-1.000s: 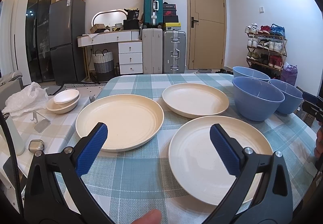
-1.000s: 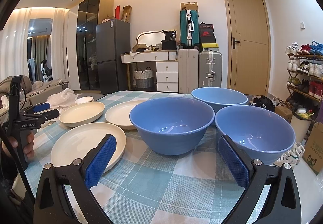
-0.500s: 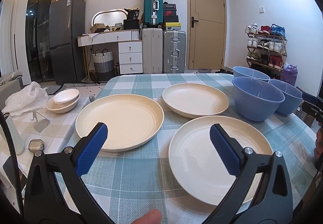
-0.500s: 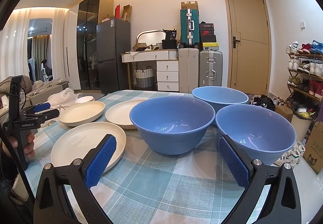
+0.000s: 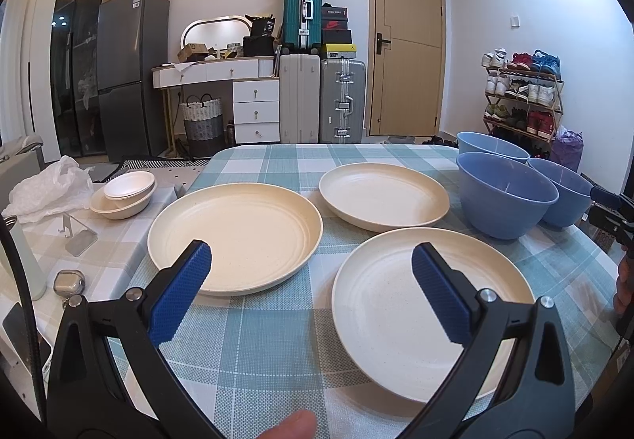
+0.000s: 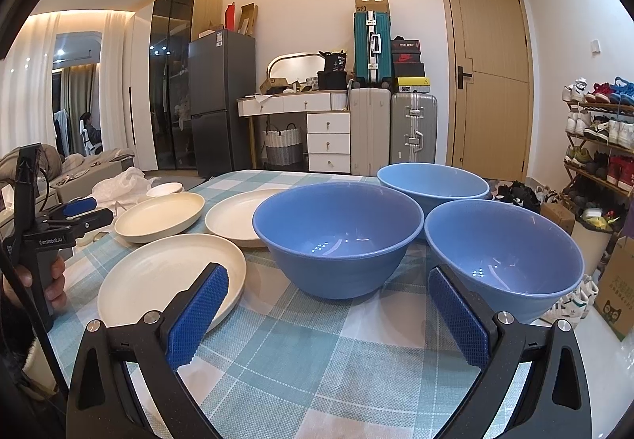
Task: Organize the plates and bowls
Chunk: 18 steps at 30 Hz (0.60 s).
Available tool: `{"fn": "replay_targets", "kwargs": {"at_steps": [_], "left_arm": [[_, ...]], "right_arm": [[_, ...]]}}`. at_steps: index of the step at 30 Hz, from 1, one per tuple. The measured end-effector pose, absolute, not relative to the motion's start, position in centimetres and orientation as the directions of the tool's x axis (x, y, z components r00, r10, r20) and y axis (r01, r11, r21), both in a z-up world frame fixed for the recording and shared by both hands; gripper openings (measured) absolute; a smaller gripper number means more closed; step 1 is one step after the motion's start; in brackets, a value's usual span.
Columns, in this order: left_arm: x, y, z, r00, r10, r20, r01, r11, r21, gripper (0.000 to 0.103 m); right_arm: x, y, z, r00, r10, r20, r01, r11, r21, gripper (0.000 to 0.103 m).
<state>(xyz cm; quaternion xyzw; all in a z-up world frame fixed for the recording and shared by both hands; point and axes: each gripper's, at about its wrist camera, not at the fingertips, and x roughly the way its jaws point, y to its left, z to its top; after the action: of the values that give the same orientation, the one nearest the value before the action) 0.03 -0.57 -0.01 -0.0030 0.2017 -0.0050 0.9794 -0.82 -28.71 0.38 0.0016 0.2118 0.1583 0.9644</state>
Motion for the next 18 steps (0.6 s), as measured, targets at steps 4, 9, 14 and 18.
{"fn": "replay_targets", "kwargs": {"at_steps": [4,9,14,18], "left_arm": [[0.04,-0.48,0.01,0.918,-0.011,-0.397,0.008,1.0,-0.008,0.101],[0.09,-0.56,-0.02,0.918,-0.014,-0.397,0.012,1.0,-0.007,0.101],[0.24,-0.9,-0.32,0.918,-0.015,-0.397,0.012,1.0,-0.009,0.101],[0.27,-0.89,-0.32,0.918,-0.016,-0.396,0.013,1.0,-0.01,0.101]], "right_arm": [[-0.86,-28.75,0.43,0.862,0.302,-0.408,-0.302,0.951,0.067,0.103],[-0.77,-28.78,0.49,0.861,0.304,-0.409,-0.303,0.951,0.068,0.103],[-0.55,-28.81,0.49,0.854,0.308,-0.419,-0.306,0.949,0.072,0.103],[-0.53,-28.84,0.49,0.857,0.305,-0.415,-0.305,0.95,0.069,0.103]]}}
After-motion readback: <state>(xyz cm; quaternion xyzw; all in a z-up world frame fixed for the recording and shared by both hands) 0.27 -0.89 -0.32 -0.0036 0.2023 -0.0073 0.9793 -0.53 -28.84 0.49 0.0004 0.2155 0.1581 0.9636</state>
